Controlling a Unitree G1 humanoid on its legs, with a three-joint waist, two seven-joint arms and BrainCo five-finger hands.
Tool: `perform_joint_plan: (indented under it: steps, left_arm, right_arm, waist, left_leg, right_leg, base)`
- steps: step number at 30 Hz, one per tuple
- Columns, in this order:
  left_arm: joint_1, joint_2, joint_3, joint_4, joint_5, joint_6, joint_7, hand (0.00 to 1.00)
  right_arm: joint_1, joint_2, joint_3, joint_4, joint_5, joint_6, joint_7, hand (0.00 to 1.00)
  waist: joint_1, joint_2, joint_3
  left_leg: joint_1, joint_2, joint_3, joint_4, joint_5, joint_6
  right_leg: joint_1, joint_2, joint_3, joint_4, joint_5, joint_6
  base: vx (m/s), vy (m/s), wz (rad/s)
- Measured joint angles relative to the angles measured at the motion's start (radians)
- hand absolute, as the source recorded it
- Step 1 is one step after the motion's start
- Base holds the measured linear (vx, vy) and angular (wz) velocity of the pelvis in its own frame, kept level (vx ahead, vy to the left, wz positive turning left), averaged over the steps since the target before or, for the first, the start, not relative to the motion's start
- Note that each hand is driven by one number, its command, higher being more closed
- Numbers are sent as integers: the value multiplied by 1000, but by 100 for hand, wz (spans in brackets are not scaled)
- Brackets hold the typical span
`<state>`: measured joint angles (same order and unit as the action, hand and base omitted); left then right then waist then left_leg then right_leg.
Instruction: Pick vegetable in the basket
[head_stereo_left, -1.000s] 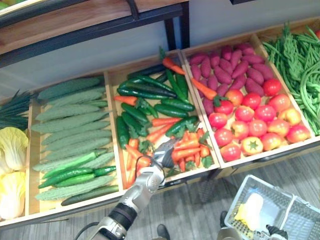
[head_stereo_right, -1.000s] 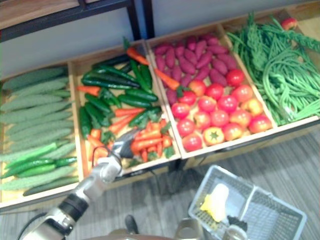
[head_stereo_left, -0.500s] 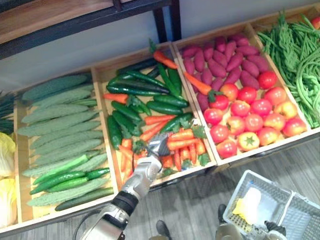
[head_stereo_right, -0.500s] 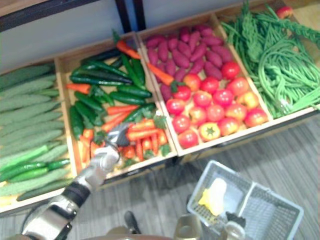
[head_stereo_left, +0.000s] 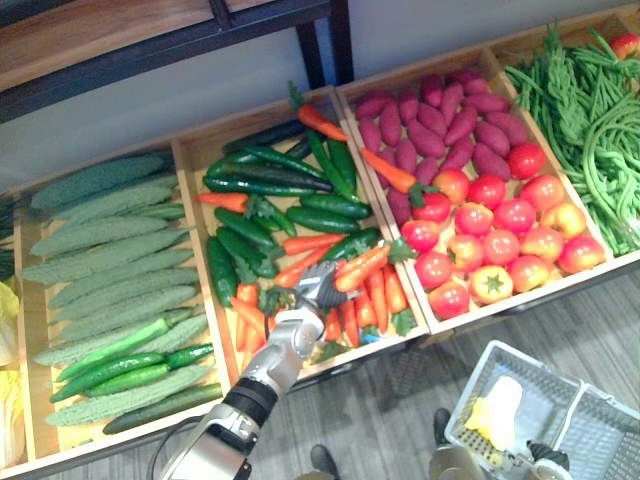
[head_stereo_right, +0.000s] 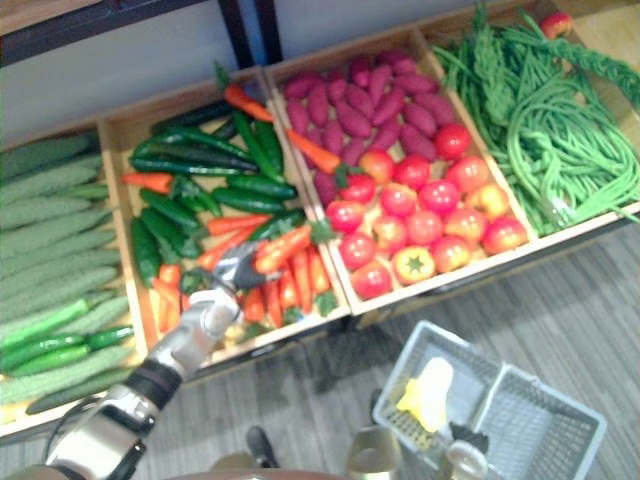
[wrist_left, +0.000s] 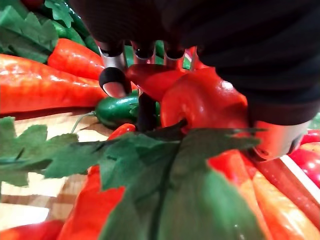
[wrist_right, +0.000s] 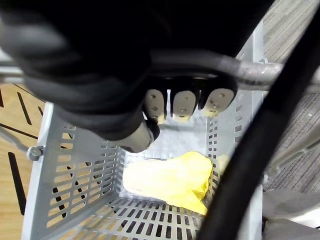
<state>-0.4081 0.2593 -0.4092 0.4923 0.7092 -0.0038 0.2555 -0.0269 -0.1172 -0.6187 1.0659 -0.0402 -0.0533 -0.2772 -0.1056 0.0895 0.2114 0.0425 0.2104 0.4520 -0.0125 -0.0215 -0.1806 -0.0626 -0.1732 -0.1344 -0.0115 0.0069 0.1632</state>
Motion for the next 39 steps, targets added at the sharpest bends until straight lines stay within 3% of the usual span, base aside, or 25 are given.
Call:
perform_joint_plan:
  steps: [15, 22, 27, 32, 39]
  left_arm:
    - [101, 47, -80, -324, -50, -79, -68, 100]
    - [132, 113, -138, -455, -117, -138, -104, 100]
    - [131, 154, -184, -555, -172, -194, -128, 100]
    - [127, 204, -242, -635, -222, -237, -164, 100]
    - [118, 266, -351, -717, -275, -290, -221, 100]
  right_arm:
    - [30, -4, 1, -12, -2, 9, 1, 100]
    - [68, -50, 55, -35, -52, 28, 21, 100]
    - [66, -167, 124, -53, -123, 26, 75, 100]
    - [61, -277, 239, -86, -199, 27, 119, 100]
    - [112, -445, 477, -309, -265, 4, 218, 100]
  waist:
    - [17, 8, -6]
    - [31, 4, -71]
    - [31, 1, -84]
    - [30, -19, -85]
    - [25, -52, -87]
  left_leg:
    - [12, -1, -56, 12, -7, 12]
    - [15, -14, -55, -15, 4, 22]
    - [60, -28, 4, -38, 8, 22]
    - [109, -43, 91, -57, 6, 22]
    - [205, -76, 256, -51, -35, 23]
  right_leg:
    - [48, -6, -52, 14, -1, -1]
    - [40, -13, -50, 14, 1, 3]
    - [31, -15, 11, 21, 11, 6]
    - [-6, -11, 101, 53, 12, 7]
    - [-41, 4, 276, 74, 30, 26]
  base:
    - [-51, -5, 10]
    - [-25, 0, 1]
    - [24, 16, -29]
    - [-19, 13, -54]
    - [-89, 11, -71]
